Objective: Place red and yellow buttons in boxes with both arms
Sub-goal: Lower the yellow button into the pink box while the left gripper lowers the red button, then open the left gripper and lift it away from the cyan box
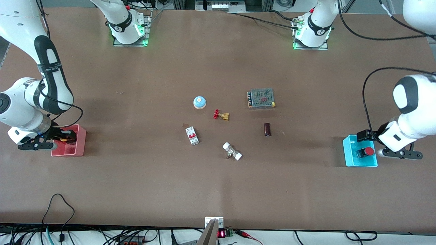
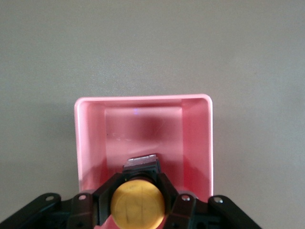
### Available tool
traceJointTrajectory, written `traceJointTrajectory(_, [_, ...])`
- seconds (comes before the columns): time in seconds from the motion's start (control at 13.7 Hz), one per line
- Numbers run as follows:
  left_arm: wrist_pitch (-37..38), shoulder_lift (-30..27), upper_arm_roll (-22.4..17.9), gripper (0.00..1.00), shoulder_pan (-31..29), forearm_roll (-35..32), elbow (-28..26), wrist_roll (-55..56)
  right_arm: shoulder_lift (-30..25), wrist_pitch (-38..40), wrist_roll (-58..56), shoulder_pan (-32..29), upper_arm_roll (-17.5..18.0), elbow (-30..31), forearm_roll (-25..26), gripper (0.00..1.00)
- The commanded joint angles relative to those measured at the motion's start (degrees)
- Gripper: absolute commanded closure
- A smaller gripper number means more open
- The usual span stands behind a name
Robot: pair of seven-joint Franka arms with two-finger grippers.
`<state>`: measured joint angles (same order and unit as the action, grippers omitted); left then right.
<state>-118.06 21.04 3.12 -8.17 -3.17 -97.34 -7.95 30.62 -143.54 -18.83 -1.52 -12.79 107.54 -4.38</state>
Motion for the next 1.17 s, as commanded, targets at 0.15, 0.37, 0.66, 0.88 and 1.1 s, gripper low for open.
traceJointTrajectory(0.15, [8.0, -10.0, -0.3, 0.00, 5.8, 1.2, -0.8, 11.3, 1.1, -1.0, -1.6, -0.4, 0.3, -0.9, -1.8, 0.62])
traceJointTrajectory(0.37, [11.7, -13.9, 0.3, 0.00, 6.4, 1.5, 0.2, 13.8, 1.1, -1.0, -1.6, -0.4, 0.3, -0.9, -1.8, 0.48])
traceJointTrajectory(0.66, [13.7, -16.6, 1.0, 0.00, 6.4, 3.2, 1.4, 13.4, 1.1, -1.0, -1.6, -0.4, 0.4, -0.9, -1.8, 0.29])
traceJointTrajectory(0.88, [13.8, -16.6, 0.5, 0.00, 6.2, 3.3, 1.4, 13.3, 1.0, -1.0, -1.7, -0.3, 0.5, -0.9, -1.8, 0.26])
traceJointTrajectory(1.1, [19.1, -16.4, 1.0, 0.00, 6.2, 2.9, 2.9, 13.9, 0.0, -0.4, -1.7, -0.1, 0.7, -0.9, -1.8, 0.20])
